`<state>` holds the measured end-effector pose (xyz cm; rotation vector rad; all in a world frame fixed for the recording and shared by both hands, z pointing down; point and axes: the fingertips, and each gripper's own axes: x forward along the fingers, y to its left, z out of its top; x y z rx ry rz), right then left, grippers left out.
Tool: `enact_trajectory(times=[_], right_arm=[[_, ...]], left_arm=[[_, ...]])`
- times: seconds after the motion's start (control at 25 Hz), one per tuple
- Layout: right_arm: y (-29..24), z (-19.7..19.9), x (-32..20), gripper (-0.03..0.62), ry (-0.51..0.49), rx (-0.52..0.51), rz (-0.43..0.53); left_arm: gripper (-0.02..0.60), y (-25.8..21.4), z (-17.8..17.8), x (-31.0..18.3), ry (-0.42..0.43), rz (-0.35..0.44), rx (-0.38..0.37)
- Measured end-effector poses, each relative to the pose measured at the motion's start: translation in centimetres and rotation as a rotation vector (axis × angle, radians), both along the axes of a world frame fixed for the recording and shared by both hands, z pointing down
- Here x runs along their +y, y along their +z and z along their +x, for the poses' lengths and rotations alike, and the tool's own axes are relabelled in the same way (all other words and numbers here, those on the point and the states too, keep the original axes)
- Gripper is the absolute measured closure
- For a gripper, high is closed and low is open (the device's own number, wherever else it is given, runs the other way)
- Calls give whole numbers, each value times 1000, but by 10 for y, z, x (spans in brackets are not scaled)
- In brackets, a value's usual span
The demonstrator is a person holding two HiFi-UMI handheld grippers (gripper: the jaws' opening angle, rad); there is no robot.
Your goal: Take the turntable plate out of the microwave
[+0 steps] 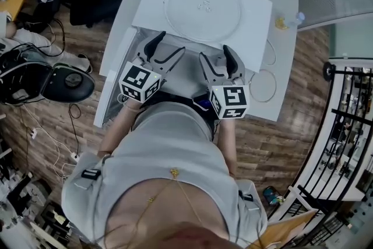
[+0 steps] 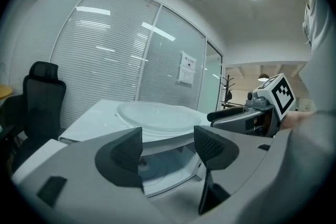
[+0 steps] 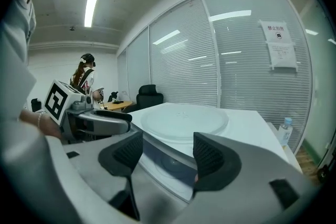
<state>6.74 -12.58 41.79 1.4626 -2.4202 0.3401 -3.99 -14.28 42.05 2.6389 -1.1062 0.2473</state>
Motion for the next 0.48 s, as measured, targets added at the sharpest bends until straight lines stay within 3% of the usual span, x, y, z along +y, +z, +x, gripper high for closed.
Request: enact_trajectory(times=[0.24, 0.48], right_arm=[[-4, 2, 4, 324, -31, -25, 20], [-7, 20, 14, 433, -48, -29, 54]], left_arm=[[292, -4, 5, 5, 21, 38, 3], [437, -6, 26, 21, 68, 39, 29]])
